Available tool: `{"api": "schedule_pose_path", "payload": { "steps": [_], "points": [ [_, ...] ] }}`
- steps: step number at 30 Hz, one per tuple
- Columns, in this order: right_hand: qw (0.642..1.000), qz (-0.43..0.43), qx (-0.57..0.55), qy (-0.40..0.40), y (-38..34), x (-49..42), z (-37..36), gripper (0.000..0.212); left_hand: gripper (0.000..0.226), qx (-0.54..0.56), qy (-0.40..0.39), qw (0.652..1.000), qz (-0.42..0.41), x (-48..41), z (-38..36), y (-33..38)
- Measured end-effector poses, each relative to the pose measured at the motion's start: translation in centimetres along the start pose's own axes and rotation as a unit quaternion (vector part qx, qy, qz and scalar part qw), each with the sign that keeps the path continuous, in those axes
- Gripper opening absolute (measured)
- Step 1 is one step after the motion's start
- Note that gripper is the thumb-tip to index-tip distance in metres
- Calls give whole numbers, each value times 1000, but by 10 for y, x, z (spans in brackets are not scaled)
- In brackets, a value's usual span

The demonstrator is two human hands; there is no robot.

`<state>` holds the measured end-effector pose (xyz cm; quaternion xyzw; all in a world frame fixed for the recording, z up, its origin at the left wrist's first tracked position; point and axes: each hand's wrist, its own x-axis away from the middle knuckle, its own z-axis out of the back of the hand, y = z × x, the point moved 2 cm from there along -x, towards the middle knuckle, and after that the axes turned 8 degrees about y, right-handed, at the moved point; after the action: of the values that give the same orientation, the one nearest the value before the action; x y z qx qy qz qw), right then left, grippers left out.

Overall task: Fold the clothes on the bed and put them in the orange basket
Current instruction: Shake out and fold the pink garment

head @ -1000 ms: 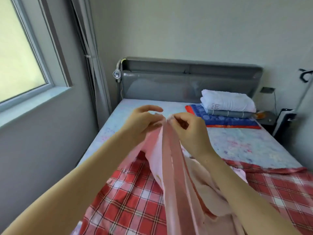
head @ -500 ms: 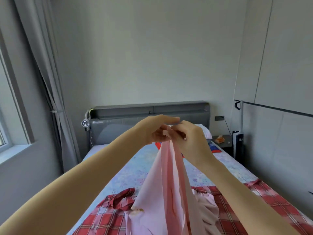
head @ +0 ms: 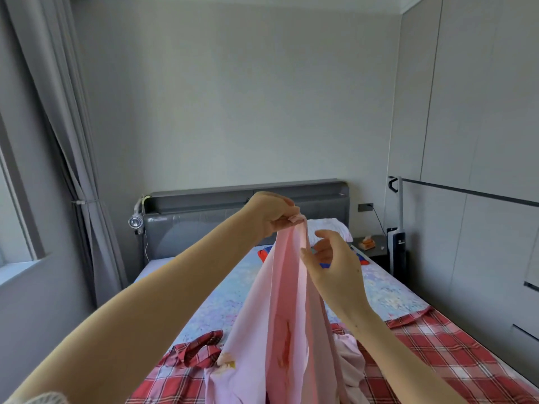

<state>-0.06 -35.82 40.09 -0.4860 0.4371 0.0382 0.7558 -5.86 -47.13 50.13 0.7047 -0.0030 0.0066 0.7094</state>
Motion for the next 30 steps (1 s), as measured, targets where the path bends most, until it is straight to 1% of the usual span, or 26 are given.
{"api": "schedule_pose_path", "payload": {
  "steps": [2,4,6,8,9,11,13,15,16,18,19,23,25,27,30],
  "points": [
    [999,7,38,24,3,3,-2,39,17,6,-12,1000,-5,0,-5,6],
    [995,33,81,57,6,3,-6,38,18,28,-27,999,-6,1,-11,13],
    [986,54,128,90,10,0,-10,26,18,65,-35,997,-5,1,-17,22],
    [979,33,170,105,16,-3,-13,15,18,105,-41,994,-9,1,-23,35],
    [977,21,183,110,19,-4,-13,13,18,122,-44,991,-16,2,-26,42],
    [975,16,181,124,22,-4,-12,20,17,153,-50,986,-36,4,-31,57],
    [980,22,149,133,19,-3,-6,25,18,180,-56,981,-53,7,-34,71],
    [978,46,114,167,14,-2,4,27,18,205,-57,975,-65,7,-35,82],
    [970,70,121,197,12,-1,10,30,17,209,-56,974,-70,7,-35,86],
    [949,119,163,243,14,-1,18,43,15,208,-53,974,-75,6,-36,91],
    [939,144,181,254,17,-1,20,43,15,209,-51,974,-76,6,-36,94],
    [912,219,238,254,28,1,29,21,14,213,-49,973,-71,8,-41,102],
    [907,228,265,234,32,0,33,18,14,214,-41,973,-72,9,-44,105],
    [913,208,289,200,36,2,34,24,15,214,-37,974,-69,8,-46,108],
    [923,145,342,100,48,15,30,26,19,212,-34,974,-75,9,-44,112]
  ]
}}
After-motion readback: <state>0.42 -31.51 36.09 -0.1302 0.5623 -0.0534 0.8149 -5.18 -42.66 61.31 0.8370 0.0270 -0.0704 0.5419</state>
